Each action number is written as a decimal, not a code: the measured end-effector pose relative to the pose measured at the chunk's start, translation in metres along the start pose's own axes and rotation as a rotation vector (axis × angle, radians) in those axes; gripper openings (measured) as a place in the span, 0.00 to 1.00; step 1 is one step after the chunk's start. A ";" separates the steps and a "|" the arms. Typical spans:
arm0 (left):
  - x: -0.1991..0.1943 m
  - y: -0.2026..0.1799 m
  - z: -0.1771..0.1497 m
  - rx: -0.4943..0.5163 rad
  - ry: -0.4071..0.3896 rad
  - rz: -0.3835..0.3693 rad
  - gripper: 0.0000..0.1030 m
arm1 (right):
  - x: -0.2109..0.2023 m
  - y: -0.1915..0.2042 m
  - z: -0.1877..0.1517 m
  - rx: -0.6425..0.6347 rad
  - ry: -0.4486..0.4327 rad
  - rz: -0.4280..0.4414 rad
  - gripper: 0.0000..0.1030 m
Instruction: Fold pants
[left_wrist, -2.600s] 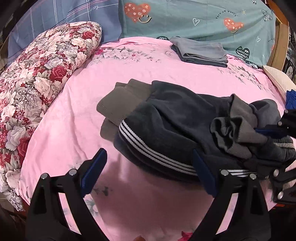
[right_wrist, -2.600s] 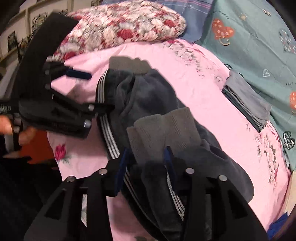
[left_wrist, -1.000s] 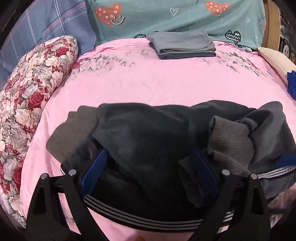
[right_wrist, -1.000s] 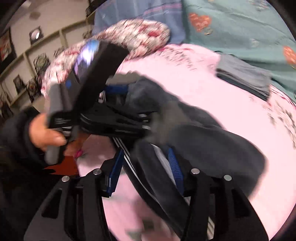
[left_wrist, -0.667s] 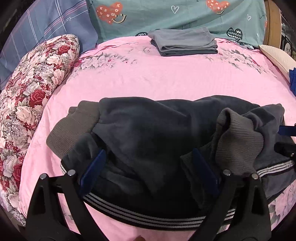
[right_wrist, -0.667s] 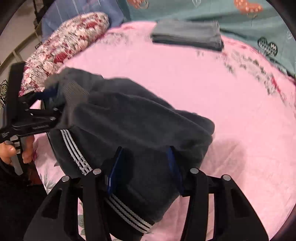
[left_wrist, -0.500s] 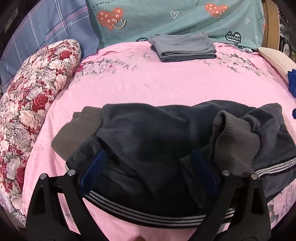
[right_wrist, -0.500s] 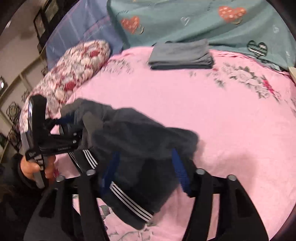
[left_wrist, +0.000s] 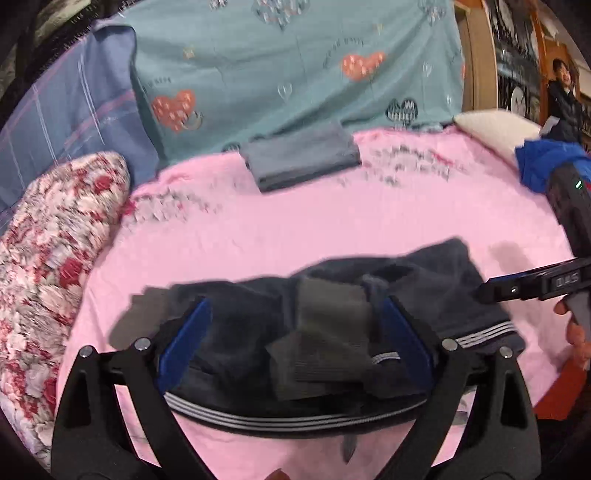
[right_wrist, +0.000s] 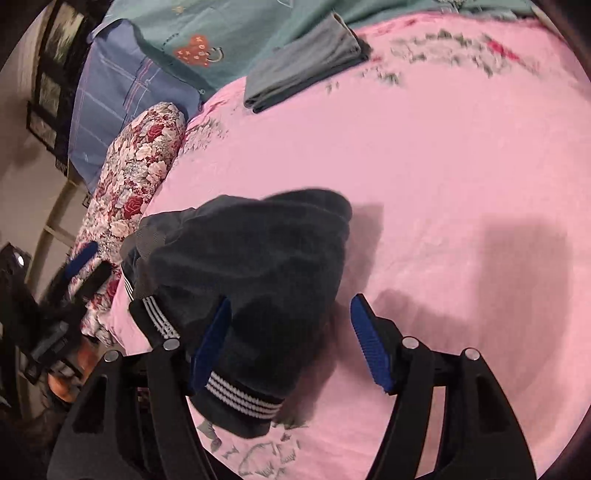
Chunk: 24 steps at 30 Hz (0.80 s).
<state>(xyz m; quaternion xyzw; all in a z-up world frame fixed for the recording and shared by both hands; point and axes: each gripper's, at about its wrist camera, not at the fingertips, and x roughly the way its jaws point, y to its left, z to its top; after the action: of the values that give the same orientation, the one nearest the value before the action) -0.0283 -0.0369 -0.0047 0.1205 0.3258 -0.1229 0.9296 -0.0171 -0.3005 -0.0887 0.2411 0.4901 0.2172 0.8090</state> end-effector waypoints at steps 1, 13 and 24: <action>0.021 -0.001 -0.006 -0.014 0.057 -0.013 0.92 | 0.008 -0.002 -0.002 0.023 0.016 0.022 0.66; 0.061 -0.032 0.001 -0.100 0.074 -0.094 0.92 | -0.016 0.043 0.046 -0.203 -0.074 -0.029 0.25; 0.095 -0.044 0.028 -0.227 0.138 -0.223 0.91 | 0.010 -0.025 0.077 -0.200 0.019 -0.343 0.40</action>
<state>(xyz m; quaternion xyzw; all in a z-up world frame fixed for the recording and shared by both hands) 0.0463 -0.1016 -0.0500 -0.0140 0.4118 -0.1794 0.8933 0.0595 -0.3284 -0.0797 0.0702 0.5077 0.1260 0.8494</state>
